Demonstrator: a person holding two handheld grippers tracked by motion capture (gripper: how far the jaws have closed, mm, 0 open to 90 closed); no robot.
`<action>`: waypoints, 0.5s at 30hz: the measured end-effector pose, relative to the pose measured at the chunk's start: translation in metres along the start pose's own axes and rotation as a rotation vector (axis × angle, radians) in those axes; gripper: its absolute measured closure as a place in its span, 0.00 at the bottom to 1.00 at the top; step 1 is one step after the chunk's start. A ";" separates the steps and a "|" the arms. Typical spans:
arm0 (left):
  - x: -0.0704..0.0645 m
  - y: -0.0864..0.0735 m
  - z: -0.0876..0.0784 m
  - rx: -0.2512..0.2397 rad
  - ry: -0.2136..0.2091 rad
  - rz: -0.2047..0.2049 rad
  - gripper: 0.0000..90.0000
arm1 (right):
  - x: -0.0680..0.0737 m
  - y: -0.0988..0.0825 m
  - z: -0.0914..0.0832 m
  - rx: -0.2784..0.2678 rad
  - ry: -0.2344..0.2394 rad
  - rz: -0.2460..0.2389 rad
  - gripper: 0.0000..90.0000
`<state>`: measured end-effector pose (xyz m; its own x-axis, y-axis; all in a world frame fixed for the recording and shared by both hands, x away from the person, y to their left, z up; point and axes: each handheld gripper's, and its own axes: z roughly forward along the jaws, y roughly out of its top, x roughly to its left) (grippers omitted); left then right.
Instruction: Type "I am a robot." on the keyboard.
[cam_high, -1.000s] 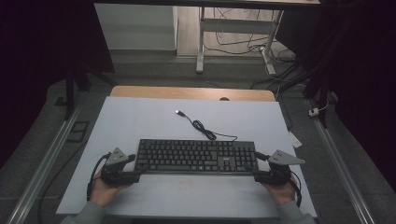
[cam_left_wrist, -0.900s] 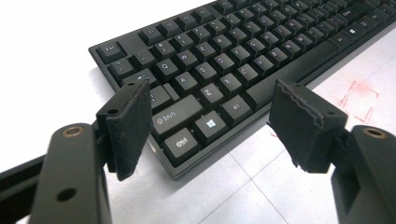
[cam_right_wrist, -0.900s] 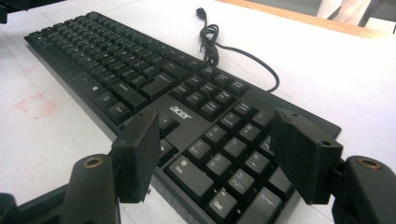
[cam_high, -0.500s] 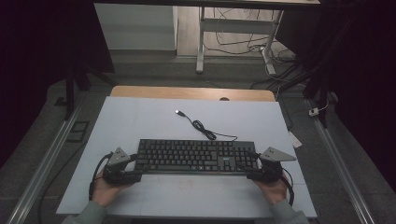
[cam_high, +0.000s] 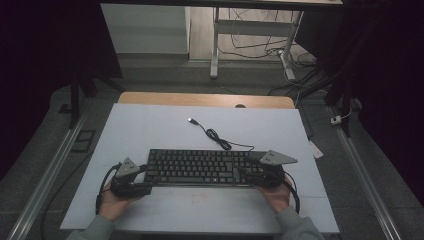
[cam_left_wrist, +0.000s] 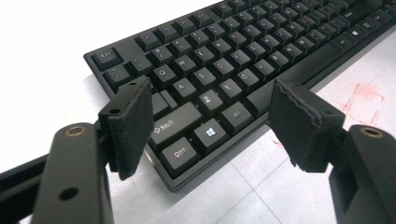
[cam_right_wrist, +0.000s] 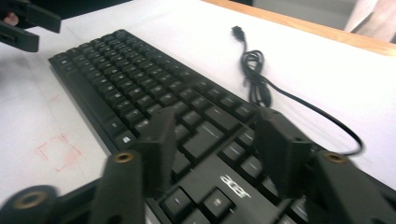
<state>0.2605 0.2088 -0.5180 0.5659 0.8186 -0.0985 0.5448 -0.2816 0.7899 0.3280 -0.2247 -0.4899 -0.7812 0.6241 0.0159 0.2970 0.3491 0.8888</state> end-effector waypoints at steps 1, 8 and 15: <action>0.000 0.000 0.000 0.000 0.000 0.000 0.34 | 0.001 0.001 0.002 0.004 0.009 -0.007 0.59; -0.001 0.000 0.001 -0.004 0.001 0.008 0.34 | 0.010 0.007 0.012 0.015 0.036 -0.033 0.88; -0.002 0.001 0.002 -0.009 0.004 0.008 0.34 | 0.015 0.014 0.020 0.025 0.063 -0.052 1.00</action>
<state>0.2612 0.2060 -0.5181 0.5674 0.8185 -0.0901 0.5347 -0.2830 0.7963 0.3314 -0.1962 -0.4865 -0.8286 0.5598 -0.0002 0.2686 0.3979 0.8772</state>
